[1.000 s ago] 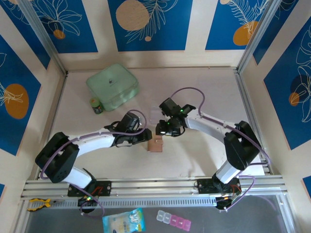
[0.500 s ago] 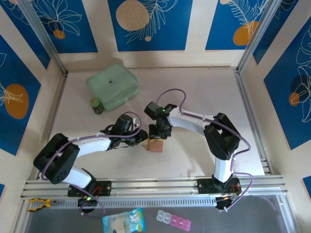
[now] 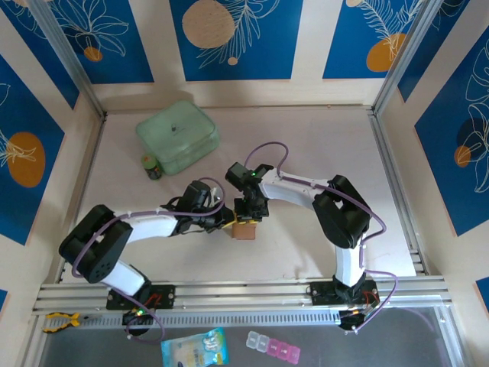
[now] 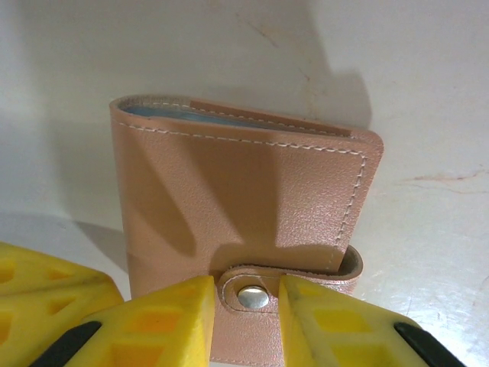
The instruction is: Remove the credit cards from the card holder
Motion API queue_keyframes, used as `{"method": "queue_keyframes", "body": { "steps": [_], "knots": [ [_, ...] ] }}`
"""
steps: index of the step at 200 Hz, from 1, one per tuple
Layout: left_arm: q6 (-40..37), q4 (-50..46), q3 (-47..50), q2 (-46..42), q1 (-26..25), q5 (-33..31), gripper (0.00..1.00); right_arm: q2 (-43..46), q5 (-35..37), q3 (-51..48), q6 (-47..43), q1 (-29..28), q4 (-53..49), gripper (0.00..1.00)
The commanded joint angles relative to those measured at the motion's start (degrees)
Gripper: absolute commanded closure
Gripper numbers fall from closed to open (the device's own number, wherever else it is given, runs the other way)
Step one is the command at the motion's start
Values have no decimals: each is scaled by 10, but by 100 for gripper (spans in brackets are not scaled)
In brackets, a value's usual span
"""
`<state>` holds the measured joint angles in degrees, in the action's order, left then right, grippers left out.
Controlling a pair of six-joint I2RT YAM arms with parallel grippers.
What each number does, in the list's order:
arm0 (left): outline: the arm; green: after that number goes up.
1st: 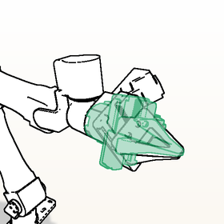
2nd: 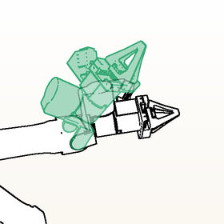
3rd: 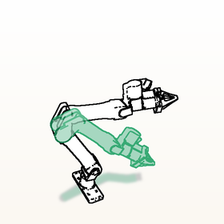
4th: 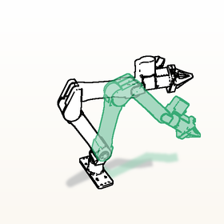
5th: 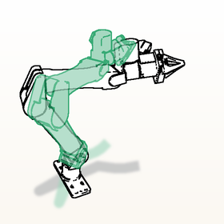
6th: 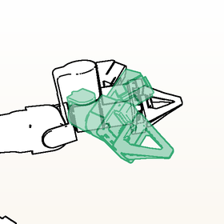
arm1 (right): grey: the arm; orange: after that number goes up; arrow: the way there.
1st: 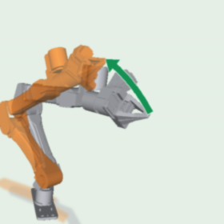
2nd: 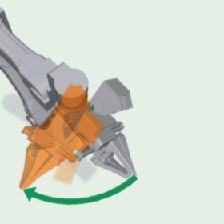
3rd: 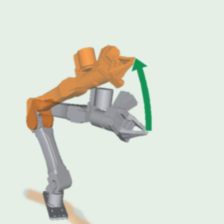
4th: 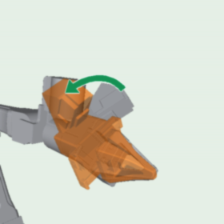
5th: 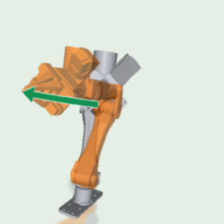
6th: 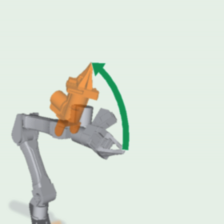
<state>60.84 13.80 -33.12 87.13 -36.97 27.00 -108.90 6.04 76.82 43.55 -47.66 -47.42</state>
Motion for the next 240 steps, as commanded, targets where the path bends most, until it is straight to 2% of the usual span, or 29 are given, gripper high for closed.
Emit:
{"method": "queue_keyframes", "body": {
  "steps": [1,60,123,212,240],
  "knots": [
    [6,17,6,15,5,21,100,-9,2,11,3,0,-14,71],
    [11,13,7,39,5,28,100,-25,4,2,3,0,-7,67],
    [11,-3,7,50,5,25,100,-40,23,4,5,-7,-21,69],
    [-4,-52,6,56,5,3,100,-28,18,-9,8,-6,-9,85],
    [-6,-63,6,53,6,0,100,-9,25,-12,10,-2,-8,84]
  ]
}}
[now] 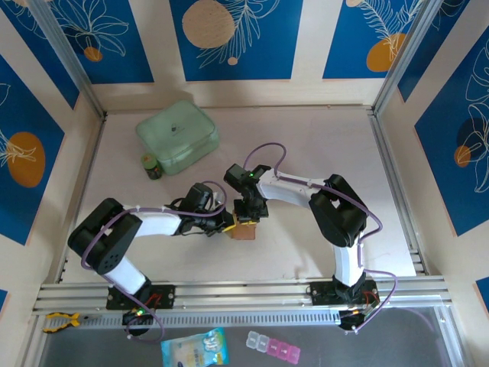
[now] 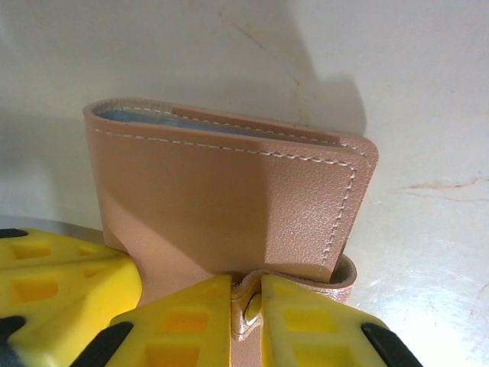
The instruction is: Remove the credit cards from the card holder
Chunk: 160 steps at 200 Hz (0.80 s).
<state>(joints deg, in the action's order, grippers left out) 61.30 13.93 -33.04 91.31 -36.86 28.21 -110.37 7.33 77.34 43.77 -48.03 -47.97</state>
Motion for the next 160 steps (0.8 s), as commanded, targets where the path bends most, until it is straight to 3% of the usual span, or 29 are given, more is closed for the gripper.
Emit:
{"method": "queue_keyframes", "body": {
  "steps": [1,63,101,160],
  "knots": [
    [-11,-64,5,11,5,-12,100,6,13,-18,8,2,-3,84],
    [-22,-111,-23,-33,5,-23,100,60,33,-26,3,16,-19,77],
    [-31,-149,-48,-62,5,-38,92,87,37,-52,-1,31,-16,76],
    [-31,-159,-73,-56,5,-33,91,111,14,-106,4,49,22,75]
  ]
}}
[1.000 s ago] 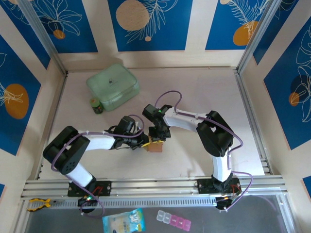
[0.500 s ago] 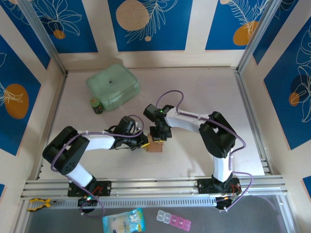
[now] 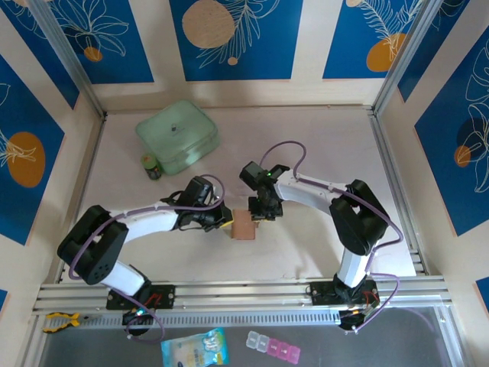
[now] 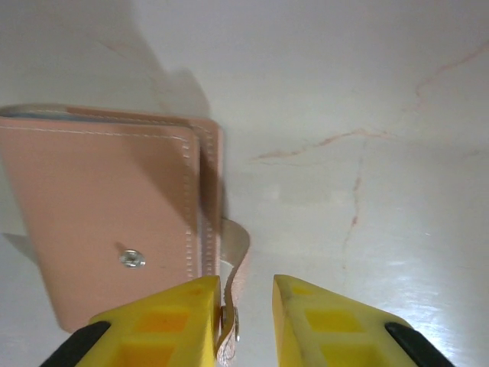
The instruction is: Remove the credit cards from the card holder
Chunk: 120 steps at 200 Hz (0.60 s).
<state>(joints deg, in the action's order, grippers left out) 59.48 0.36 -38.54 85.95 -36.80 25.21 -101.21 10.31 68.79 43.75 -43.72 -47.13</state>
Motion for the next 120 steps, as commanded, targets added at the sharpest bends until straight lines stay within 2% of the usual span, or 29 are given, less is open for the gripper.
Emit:
{"method": "queue_keyframes", "body": {
  "steps": [1,120],
  "knots": [
    [-13,-24,-18,-2,5,-3,91,20,-16,-21,4,6,14,75],
    [-14,-34,-32,-6,4,-4,91,10,-71,-84,20,14,120,77]
  ]
}}
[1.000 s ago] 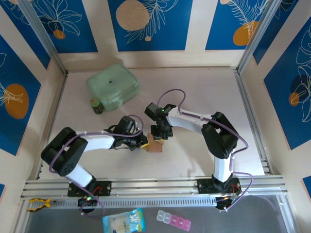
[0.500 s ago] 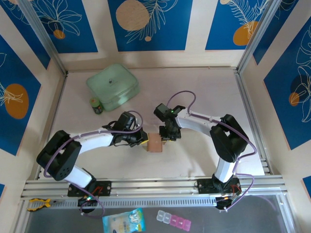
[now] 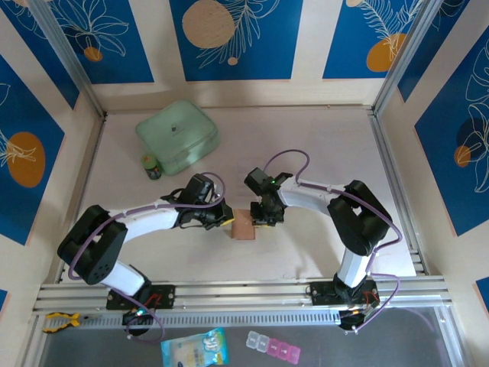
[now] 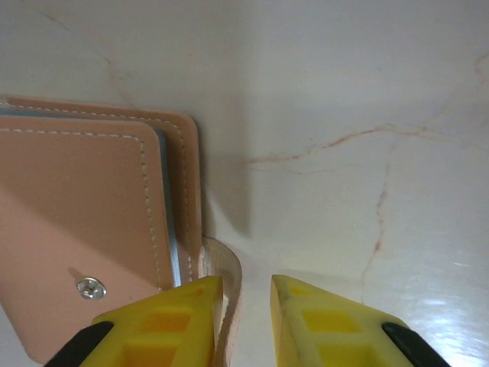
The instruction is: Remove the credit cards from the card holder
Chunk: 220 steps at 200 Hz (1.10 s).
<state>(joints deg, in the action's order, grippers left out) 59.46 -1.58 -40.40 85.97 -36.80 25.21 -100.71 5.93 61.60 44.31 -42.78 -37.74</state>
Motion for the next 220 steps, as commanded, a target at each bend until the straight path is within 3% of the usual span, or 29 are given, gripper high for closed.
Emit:
{"method": "queue_keyframes", "body": {
  "steps": [1,72,107,220],
  "knots": [
    [-13,-15,-13,-6,4,-5,91,5,-28,-13,14,4,27,77],
    [-20,-20,-26,-12,4,-6,92,22,-32,-38,19,10,48,85],
    [-59,-58,-53,-16,8,-14,89,47,-21,-42,13,16,33,89],
    [-117,-72,-67,-45,54,-15,82,104,-19,2,-61,32,-44,90]
  ]
}}
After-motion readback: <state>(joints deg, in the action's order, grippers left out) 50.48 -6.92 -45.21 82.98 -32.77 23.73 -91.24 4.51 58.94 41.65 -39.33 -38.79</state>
